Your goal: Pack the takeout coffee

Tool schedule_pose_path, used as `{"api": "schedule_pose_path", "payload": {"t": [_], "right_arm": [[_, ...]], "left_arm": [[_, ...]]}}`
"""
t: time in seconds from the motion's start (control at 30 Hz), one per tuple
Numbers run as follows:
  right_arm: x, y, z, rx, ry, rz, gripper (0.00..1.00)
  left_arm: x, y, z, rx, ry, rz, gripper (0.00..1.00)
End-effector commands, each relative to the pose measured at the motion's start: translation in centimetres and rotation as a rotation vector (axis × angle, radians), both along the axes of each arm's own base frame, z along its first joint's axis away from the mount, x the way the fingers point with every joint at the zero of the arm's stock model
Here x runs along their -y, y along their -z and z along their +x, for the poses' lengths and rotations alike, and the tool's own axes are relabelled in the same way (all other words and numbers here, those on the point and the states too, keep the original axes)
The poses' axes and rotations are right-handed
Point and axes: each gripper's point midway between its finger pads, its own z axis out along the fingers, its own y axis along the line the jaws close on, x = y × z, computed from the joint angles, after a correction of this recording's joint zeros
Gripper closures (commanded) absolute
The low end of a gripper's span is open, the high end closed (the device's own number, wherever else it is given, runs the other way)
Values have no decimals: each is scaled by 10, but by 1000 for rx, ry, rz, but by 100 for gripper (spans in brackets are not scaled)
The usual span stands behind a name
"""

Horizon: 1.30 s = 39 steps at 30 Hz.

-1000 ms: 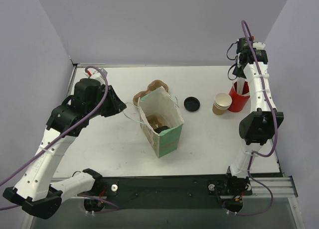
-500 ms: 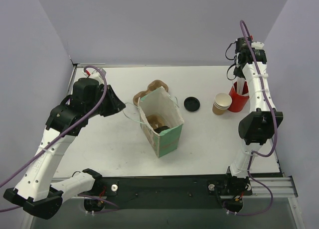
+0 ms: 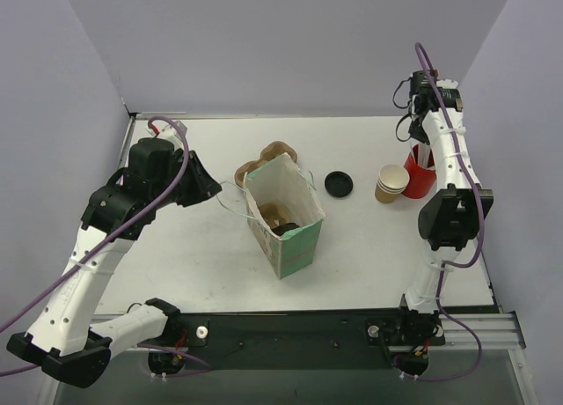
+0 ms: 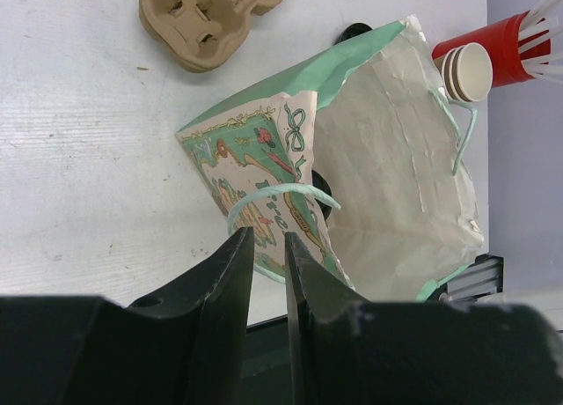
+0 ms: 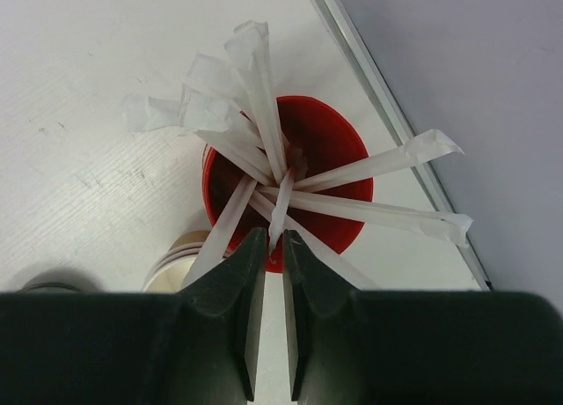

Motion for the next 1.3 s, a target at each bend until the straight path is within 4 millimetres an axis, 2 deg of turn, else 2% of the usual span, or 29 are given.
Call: {"api": "schedule_pose_path", "payload": {"t": [0.0,0.07,0.23,0.27,0.53,0.67,0.9,1.1,1.27], "right_arm": [[7,-13,-4,4,18,-57,96],[9,-21,-7,19,23,-68,100],[14,-44,-22,49,39,-95,100],[5,-52,-25,62,18,-97,100],[1,-83,-51,121,10,-106,100],[2,-111,-62,193,15,-109,100],[-3,-148,-81,290,4,-112,100],[-24,-180,-94,389,-55,-81,100],[-59,-203,-106,499,-167,40,100]], "left_arm": [[1,-12,4,57,8,-21,69],[2,-11,5,54,7,-24,69],[2,-10,5,50,8,-25,69],[2,-9,5,47,8,-24,69],[3,-6,6,44,4,-29,69],[3,-5,7,43,1,-34,69],[3,-7,9,51,-3,-35,69],[3,-3,10,45,-2,-28,69],[3,2,12,35,-6,-23,69]]}}
